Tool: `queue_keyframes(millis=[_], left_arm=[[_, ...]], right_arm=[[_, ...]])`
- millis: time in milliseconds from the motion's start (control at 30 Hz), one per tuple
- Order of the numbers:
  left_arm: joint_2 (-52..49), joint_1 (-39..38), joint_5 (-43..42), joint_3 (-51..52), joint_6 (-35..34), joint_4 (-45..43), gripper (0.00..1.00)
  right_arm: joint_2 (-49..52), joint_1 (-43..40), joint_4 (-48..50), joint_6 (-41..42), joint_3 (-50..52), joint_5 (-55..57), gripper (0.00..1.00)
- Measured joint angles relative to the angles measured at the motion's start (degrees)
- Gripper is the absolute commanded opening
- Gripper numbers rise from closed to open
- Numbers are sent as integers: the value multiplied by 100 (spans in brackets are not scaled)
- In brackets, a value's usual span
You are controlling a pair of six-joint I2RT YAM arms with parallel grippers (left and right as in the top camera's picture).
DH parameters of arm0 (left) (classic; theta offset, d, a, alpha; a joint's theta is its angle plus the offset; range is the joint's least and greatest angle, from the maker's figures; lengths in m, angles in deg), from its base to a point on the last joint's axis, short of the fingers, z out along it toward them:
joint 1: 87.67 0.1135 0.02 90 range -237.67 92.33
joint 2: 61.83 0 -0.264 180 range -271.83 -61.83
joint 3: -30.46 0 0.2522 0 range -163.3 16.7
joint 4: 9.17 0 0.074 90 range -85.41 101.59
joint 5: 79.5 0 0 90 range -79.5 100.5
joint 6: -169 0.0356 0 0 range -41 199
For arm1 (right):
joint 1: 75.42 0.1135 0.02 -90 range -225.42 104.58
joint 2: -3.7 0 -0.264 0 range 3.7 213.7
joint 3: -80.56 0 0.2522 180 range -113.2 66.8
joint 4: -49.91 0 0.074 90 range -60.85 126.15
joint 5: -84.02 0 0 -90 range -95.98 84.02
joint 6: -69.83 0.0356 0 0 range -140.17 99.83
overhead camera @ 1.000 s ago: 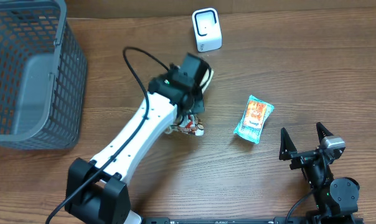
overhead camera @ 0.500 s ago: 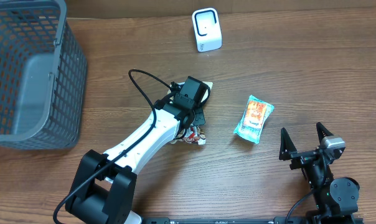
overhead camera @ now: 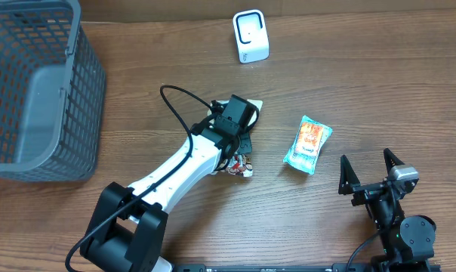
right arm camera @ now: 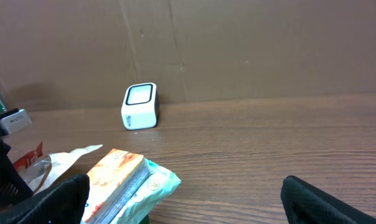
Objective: Scan the item barcode
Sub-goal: 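Carry the clear packet out and lower it beside the teal packet, then release the packet and retract the left gripper beside the basket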
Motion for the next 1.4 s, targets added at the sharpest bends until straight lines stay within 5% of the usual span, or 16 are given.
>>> queue_keyframes(millis=[167, 367, 433, 933, 1167, 1400], left_arm=[[0, 2, 2, 0, -4, -2, 16], [-197, 2, 0, 0, -15, -33, 53], [-323, 2, 4, 0, -31, -42, 59], [-529, 2, 59, -332, 310, 289, 70], [-529, 140, 350, -1244, 586, 1305, 74], [-511, 1132, 748, -2590, 1014, 2455, 79]], right_arm=[[0, 0, 0, -2, 0, -2, 100], [0, 0, 0, 0, 0, -4, 100], [0, 0, 0, 0, 0, 0, 100], [0, 0, 2, 0, 0, -4, 100], [0, 0, -2, 0, 0, -2, 100], [0, 0, 0, 2, 0, -2, 100]])
